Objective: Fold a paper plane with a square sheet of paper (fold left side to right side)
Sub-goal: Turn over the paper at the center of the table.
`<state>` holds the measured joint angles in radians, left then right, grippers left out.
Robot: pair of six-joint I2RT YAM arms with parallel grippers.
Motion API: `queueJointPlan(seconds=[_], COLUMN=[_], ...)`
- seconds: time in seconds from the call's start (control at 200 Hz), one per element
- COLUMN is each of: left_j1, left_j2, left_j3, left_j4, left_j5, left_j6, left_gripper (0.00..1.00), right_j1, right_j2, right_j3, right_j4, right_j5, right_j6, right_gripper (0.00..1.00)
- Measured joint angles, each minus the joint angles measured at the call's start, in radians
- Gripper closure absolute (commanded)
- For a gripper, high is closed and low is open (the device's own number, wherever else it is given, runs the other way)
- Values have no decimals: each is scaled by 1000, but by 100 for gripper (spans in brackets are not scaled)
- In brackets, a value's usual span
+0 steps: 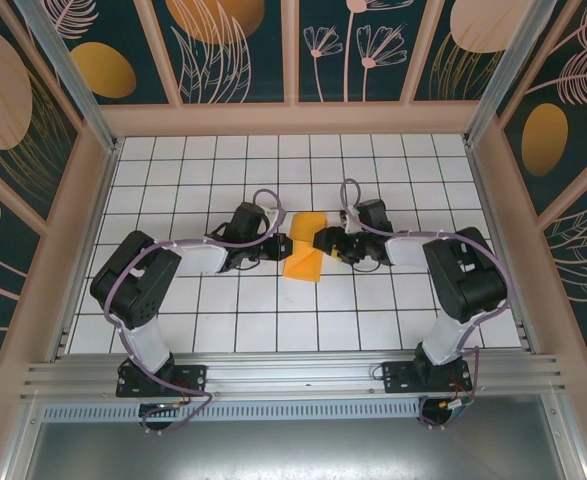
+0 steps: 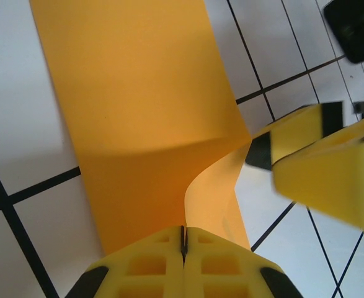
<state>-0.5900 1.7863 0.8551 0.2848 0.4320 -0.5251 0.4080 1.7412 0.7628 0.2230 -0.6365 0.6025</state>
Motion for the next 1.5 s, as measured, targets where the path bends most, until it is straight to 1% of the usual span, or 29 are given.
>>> queueJointPlan(seconds=[0.185, 0.245, 0.305, 0.39, 0.465, 0.51, 0.525, 0.57, 0.626, 0.681, 0.696, 0.836, 0.946, 1.101, 1.191, 1.316, 1.401, 1.426, 1.501], left_j1=[0, 0, 0, 0, 0, 2, 3, 10, 27, 54, 61, 135, 153, 151, 151, 151, 151, 151, 151], left_j2=[-10, -13, -13, -13, -19, -32, -38, -70, -122, -193, -209, -380, -447, -445, -419, -373, -349, -344, -338], left_j3=[-1, -2, -2, -3, -3, -5, -7, -18, -40, -68, -75, -136, -147, -146, -141, -128, -126, -126, -126], left_j4=[10, 10, 10, 10, 6, 2, 2, -3, 0, 3, 7, 67, 166, 352, 465, 572, 662, 690, 759], left_j5=[-15, -22, -24, -31, -48, -58, -61, -73, -77, -78, -79, -64, 3, 149, 235, 313, 355, 365, 385], left_j6=[-5, -5, -5, -8, -11, -6, -16, -19, -28, -41, -53, -114, -172, -266, -320, -380, -436, -457, -492], left_gripper=[100, 99, 97, 91, 73, 59, 52, 36, 21, 4, 2, 1, 1, 1, 1, 2, 8, 11, 25], right_j1=[19, 27, 31, 32, 32, 32, 32, 29, 18, -2, -8, -92, -134, -126, -106, -63, -34, -28, -17], right_j2=[49, 62, 73, 87, 89, 86, 85, 77, 55, 15, 4, -128, -219, -265, -276, -286, -287, -287, -287], right_j3=[32, 39, 45, 49, 51, 52, 51, 51, 48, 38, 35, 17, 24, 105, 164, 219, 244, 248, 254], right_j4=[61, 78, 91, 112, 126, 137, 139, 142, 146, 158, 162, 249, 347, 416, 427, 433, 432, 432, 436], right_j5=[-27, -32, -40, -48, -49, -48, -48, -47, -47, -54, -56, -121, -198, -312, -354, -396, -417, -420, -433], right_j6=[37, 43, 52, 69, 74, 60, 67, 56, 43, 30, 27, 13, 18, 37, 40, 40, 40, 40, 49], right_gripper=[42, 47, 55, 75, 92, 97, 99, 100, 100, 100, 100, 100, 100, 100, 100, 100, 100, 100, 98])
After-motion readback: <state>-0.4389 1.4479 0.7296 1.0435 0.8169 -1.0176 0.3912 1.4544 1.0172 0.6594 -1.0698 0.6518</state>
